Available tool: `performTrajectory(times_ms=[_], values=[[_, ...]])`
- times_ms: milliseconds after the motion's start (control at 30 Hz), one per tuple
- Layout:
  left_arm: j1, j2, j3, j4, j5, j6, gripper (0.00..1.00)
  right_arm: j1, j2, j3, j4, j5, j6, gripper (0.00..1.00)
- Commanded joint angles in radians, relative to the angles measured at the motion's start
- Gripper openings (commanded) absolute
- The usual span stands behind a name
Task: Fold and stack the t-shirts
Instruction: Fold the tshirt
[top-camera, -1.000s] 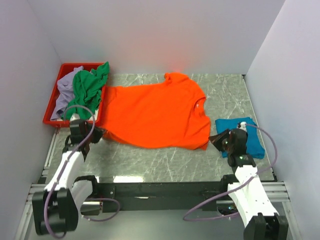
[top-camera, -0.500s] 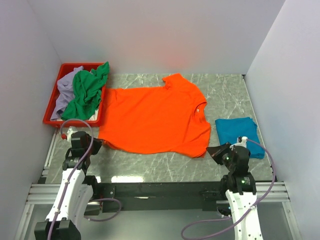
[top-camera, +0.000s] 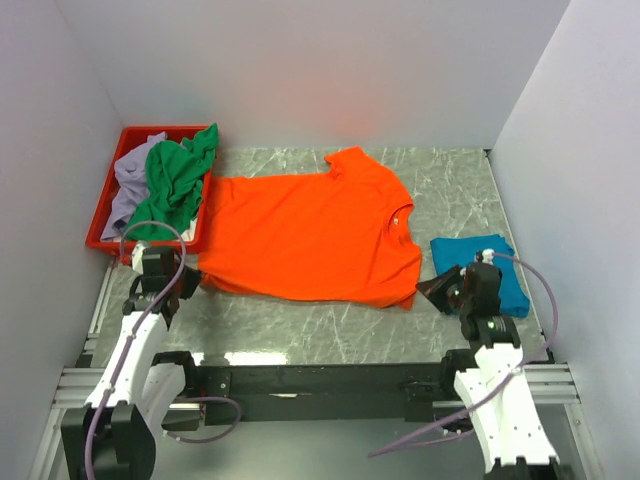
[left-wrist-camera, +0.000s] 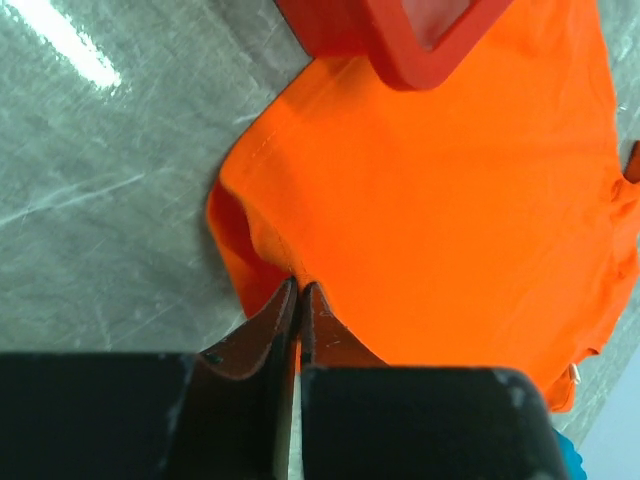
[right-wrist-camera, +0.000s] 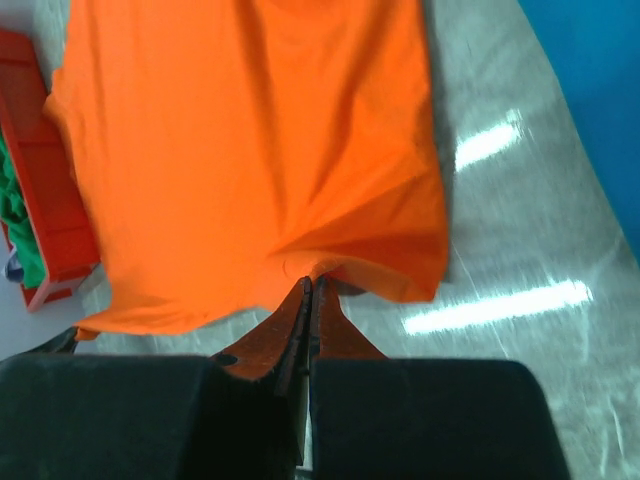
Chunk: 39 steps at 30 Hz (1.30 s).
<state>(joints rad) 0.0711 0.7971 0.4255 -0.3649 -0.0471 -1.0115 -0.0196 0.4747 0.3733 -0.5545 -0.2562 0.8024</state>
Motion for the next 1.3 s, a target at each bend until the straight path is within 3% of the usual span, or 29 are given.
performTrajectory(times_ms=[0, 333, 633, 1267], values=[[-0.001, 0.057, 0.059, 0.032, -0.02, 0.017, 0.09, 0.0, 0.123, 0.088, 0.166, 0.029, -0.043, 0.0], [-0.004, 0.218, 0.134, 0.083, 0.001, 0.028, 0.15, 0.003, 0.52, 0.283, 0.288, 0.035, -0.086, 0.0], [-0.004, 0.306, 0.208, 0.101, 0.001, 0.04, 0.18, 0.007, 0.72, 0.444, 0.303, 0.025, -0.109, 0.0], [-0.004, 0.513, 0.363, 0.136, -0.002, 0.074, 0.18, 0.058, 0.917, 0.615, 0.268, 0.064, -0.163, 0.0]])
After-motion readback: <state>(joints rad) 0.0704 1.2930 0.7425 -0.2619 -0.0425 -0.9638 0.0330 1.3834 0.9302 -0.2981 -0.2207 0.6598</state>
